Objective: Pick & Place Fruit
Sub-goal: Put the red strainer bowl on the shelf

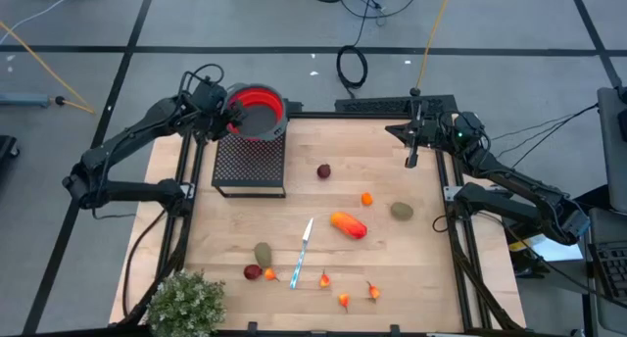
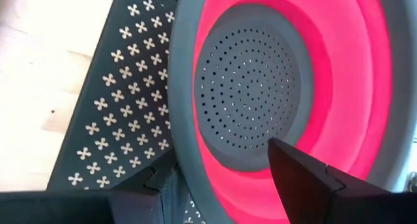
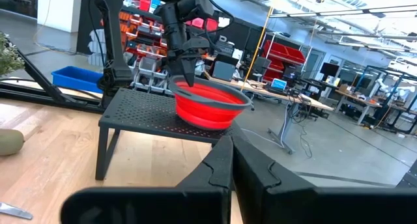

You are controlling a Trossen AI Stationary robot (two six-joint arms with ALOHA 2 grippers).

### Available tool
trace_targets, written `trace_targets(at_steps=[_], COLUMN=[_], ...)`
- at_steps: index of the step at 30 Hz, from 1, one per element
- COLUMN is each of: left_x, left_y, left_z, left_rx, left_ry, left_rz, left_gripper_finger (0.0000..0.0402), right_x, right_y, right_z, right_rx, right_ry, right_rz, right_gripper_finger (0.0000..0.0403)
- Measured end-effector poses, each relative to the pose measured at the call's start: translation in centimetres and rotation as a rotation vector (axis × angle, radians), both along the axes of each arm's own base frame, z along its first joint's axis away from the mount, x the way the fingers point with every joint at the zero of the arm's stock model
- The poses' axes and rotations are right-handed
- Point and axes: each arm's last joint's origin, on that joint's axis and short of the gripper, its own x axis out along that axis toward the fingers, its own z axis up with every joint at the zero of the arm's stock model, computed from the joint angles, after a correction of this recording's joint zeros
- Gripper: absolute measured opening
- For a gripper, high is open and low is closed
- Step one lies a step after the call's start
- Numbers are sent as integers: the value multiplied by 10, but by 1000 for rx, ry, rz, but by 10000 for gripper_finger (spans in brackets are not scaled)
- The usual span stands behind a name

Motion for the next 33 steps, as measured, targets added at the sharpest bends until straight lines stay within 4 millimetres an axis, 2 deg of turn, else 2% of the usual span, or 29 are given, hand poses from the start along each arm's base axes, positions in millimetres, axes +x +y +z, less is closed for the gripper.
trace_targets(at_steps=[25,33], left_x=[-1,-12], left_y=[-1,-12], left_z=[-1,13], left_rx=[-8,22], left_ry=[10,-64], left_rz=[27,27], left_gripper_finger=[198,198], right_x=[0,0], right_y=[0,0], right_z=[0,0], right_rx=[6,6], right_ry=[-1,-2], right_rz=[2,2], right_gripper_finger=[0,0])
